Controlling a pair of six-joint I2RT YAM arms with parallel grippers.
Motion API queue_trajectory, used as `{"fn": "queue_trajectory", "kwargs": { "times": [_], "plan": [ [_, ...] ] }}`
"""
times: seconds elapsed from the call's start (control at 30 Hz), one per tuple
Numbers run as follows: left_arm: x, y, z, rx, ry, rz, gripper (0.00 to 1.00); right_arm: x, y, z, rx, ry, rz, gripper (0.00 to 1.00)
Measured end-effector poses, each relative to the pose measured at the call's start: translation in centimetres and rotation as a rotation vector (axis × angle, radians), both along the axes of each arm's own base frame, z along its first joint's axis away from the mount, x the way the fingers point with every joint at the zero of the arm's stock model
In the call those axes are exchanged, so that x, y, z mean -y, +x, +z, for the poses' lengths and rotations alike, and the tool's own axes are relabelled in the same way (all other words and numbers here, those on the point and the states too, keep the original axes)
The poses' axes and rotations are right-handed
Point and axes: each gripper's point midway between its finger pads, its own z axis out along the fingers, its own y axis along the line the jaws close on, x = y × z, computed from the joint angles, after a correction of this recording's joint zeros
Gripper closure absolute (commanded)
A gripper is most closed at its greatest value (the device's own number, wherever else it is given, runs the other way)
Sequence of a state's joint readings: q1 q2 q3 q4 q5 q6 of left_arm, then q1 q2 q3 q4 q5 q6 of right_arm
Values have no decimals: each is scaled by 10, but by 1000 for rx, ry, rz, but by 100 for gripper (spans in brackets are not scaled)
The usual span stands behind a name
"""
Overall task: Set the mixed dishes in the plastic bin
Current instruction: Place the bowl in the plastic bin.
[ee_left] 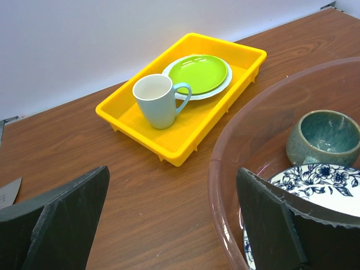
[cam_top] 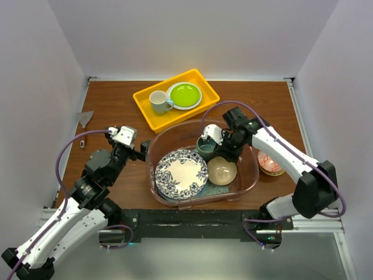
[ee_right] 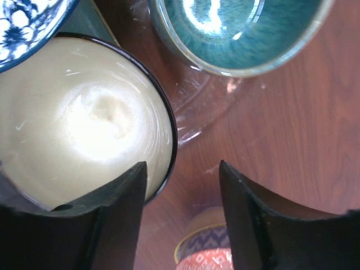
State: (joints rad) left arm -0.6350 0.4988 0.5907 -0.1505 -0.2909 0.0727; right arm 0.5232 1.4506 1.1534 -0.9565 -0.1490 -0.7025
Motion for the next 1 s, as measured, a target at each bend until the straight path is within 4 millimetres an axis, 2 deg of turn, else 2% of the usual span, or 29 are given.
{"fn": "queue_trajectory", "kwargs": {
  "times": [0.23, 0.4, 0.7, 1.0],
  "plan": [
    [0, 0, 0, 0, 0, 0, 0, 3, -1, 41, 103, 72, -30, 20],
    [0, 0, 0, 0, 0, 0, 0, 6, -4, 67, 158, 148, -55, 15],
    [0, 0, 0, 0, 0, -2, 0, 31, -5, 106, 230, 278, -180, 2],
    [1, 0, 0, 0, -1, -8, 0, 56, -8, 137, 348, 358, -320, 1]
  ]
}}
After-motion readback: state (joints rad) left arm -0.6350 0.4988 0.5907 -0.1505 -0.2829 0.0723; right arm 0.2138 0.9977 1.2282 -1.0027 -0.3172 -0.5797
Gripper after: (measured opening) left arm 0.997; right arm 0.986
